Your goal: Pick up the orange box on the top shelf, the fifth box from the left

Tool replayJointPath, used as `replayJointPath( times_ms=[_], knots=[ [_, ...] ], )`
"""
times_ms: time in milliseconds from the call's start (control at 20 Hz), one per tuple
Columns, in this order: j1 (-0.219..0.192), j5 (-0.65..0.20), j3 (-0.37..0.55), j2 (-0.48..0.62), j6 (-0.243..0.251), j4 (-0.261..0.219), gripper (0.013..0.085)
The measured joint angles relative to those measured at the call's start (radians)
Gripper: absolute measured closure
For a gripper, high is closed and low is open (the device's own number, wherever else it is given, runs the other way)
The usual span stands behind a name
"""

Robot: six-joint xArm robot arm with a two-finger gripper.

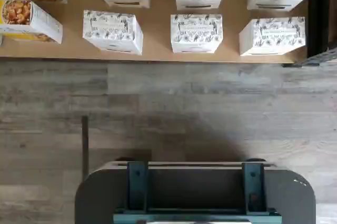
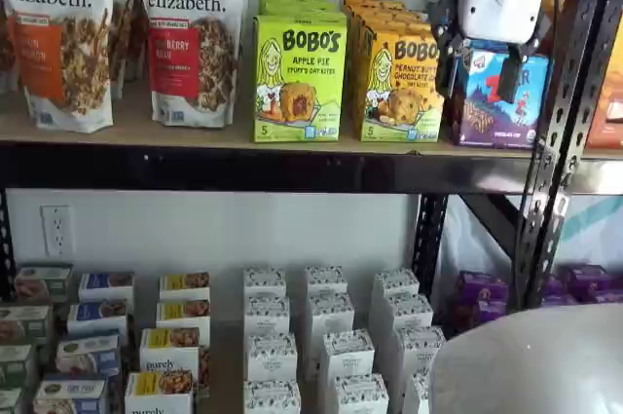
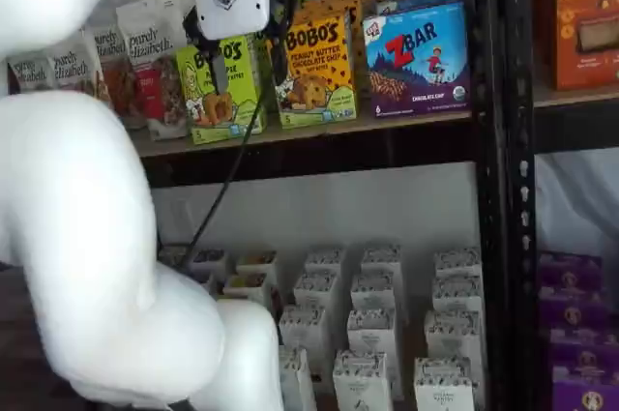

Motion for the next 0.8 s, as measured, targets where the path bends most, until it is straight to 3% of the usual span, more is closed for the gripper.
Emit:
replayJointPath(
  times_ms=[50,200,800],
  knots=[
    [0.005,-0.014,0.008,-0.008,0.003,-0.007,0.0130],
    [0.047,-0.163,0.089,-0.090,0.029,-0.070,0.0130],
    [0.029,-0.182,0.094,-0.085,0.015,-0.056,0.0130]
  ],
)
